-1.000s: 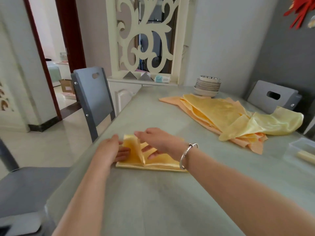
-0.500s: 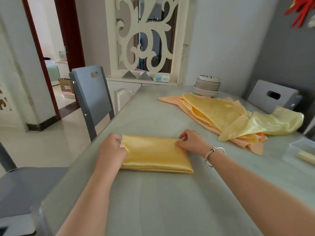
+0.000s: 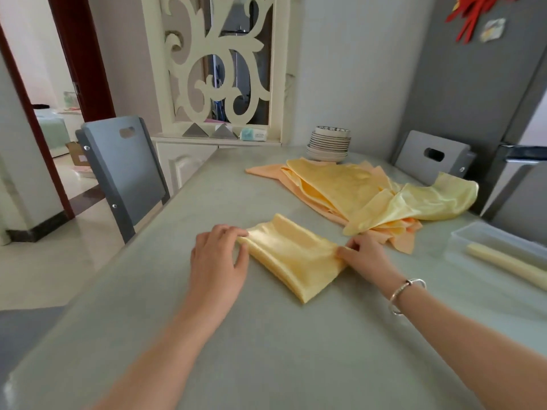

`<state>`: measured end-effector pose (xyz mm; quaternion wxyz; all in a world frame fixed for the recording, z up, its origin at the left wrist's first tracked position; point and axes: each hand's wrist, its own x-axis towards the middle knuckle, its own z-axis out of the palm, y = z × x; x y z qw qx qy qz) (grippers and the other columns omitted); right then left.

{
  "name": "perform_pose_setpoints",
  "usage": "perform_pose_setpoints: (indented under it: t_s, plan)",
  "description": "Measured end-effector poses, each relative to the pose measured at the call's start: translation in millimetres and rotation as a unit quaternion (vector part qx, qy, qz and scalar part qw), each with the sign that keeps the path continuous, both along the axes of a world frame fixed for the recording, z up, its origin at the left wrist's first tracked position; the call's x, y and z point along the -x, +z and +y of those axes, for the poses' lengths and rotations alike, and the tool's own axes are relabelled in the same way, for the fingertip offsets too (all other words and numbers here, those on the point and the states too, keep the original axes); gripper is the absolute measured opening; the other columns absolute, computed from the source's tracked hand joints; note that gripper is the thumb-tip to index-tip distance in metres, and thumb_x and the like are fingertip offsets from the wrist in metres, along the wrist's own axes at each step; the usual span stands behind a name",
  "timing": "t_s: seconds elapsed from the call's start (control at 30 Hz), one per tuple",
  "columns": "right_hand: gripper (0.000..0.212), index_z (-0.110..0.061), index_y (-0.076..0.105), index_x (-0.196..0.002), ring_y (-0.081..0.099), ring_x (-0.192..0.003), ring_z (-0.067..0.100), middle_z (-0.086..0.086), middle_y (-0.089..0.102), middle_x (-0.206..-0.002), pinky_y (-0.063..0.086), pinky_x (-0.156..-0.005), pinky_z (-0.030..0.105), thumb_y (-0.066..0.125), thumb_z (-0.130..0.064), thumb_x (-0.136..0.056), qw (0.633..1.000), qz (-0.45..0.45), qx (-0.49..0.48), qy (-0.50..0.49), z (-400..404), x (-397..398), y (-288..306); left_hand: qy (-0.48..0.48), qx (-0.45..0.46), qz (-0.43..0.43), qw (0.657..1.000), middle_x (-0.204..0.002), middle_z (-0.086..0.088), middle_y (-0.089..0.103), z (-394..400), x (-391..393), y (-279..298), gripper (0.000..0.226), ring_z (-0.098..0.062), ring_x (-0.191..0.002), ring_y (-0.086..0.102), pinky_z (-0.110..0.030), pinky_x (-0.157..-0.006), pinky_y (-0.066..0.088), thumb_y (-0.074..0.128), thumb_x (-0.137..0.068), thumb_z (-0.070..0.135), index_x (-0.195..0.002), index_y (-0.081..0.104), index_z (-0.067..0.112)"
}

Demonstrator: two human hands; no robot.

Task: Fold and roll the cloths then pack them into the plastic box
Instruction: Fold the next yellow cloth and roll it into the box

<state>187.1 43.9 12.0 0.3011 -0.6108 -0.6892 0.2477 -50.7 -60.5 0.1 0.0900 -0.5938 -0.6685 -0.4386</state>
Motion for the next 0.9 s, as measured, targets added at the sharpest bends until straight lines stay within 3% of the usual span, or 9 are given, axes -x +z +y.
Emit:
perform_pose_setpoints:
  t_s: [0.13,0.27,0.4,0.53,0.63,0.73,0.8,0.9]
  plan:
    - [0.028,-0.020,0.048,-0.060,0.049,-0.063,0.012,-0.008,0.051,-0.061,0.035,-0.059,0.029,0.058,-0.035,-0.082,0.995,-0.094,-0.015,0.037,-20.6,-22.5,-9.7,-0.145,0.062,-0.017,0.987,-0.100,0.016,0.060,3.8,-34.3,-1.8,0.023,-0.013,-0.095,0.050,-0.032,-0.089,0.042,0.049,-0.082,0.038,-0.093,0.068,0.029]
    - [0.036,-0.019,0.041,-0.059,0.045,-0.064,0.014,-0.007,0.045,-0.060,0.028,-0.057,0.027,0.055,-0.042,-0.082,0.985,-0.145,-0.049,0.073,-45.1,-22.3,-8.1,-0.184,0.100,-0.003,0.978,-0.096,0.019,0.061,4.0,-39.1,-8.1,0.007,-0.009,-0.097,0.051,-0.032,-0.089,0.043,0.063,-0.084,0.032,-0.088,0.069,0.030]
    - [0.025,-0.024,0.048,-0.083,0.045,-0.090,0.013,-0.009,0.049,-0.090,0.035,-0.080,0.029,0.057,-0.047,-0.082,0.969,-0.193,-0.118,0.100,-61.6,-27.7,1.1,-0.188,0.139,0.017,0.972,-0.099,0.022,0.060,-3.0,-29.5,-11.5,0.008,-0.002,-0.098,0.050,-0.025,-0.089,0.041,0.065,-0.085,0.031,-0.092,0.068,0.031]
    - [0.026,-0.034,0.048,-0.099,0.039,-0.103,0.002,-0.021,0.045,-0.104,0.033,-0.086,0.018,0.065,-0.041,-0.081,0.957,-0.120,-0.125,0.235,-71.1,-29.4,12.5,-0.195,0.152,0.016,0.969,-0.100,0.021,0.061,-6.7,-27.7,-9.3,0.012,-0.002,-0.089,0.056,-0.022,-0.084,0.044,0.064,-0.085,0.035,-0.097,0.066,0.031]
    - [0.026,-0.035,0.053,-0.101,0.041,-0.101,0.000,-0.024,0.046,-0.100,0.036,-0.090,0.018,0.065,-0.031,-0.078,0.933,-0.153,-0.110,0.307,-72.7,-28.6,13.2,-0.205,0.160,0.007,0.966,-0.101,0.020,0.061,-8.5,-27.2,-6.2,0.017,-0.006,-0.083,0.060,-0.019,-0.080,0.044,0.066,-0.084,0.037,-0.099,0.066,0.029]
    - [0.025,-0.032,0.058,-0.098,0.046,-0.095,0.000,-0.021,0.050,-0.095,0.039,-0.090,0.022,0.061,-0.018,-0.077,0.925,-0.176,-0.120,0.315,-70.0,-30.9,10.2,-0.224,0.165,0.016,0.961,-0.102,0.020,0.061,-9.8,-26.0,-4.3,0.016,-0.008,-0.080,0.060,-0.019,-0.076,0.044,0.066,-0.084,0.036,-0.098,0.066,0.029]
    - [0.024,-0.030,0.058,-0.096,0.048,-0.094,0.000,-0.018,0.052,-0.094,0.040,-0.090,0.024,0.059,-0.015,-0.077,0.924,-0.192,-0.146,0.296,-66.1,-33.6,8.4,-0.242,0.163,0.018,0.956,-0.103,0.023,0.058,-11.4,-25.9,-2.6,0.013,-0.007,-0.088,0.059,-0.021,-0.080,0.044,0.066,-0.083,0.039,-0.095,0.065,0.032]
    - [0.021,-0.030,0.059,-0.094,0.049,-0.093,0.002,-0.017,0.052,-0.093,0.039,-0.088,0.025,0.059,-0.017,-0.077,0.922,-0.210,-0.174,0.273,-61.7,-35.7,5.0,-0.258,0.163,0.063,0.950,-0.098,0.023,0.055,-15.6,-24.7,1.0,0.023,-0.001,-0.097,0.049,-0.015,-0.082,0.039,0.064,-0.077,0.055,-0.087,0.065,0.035]
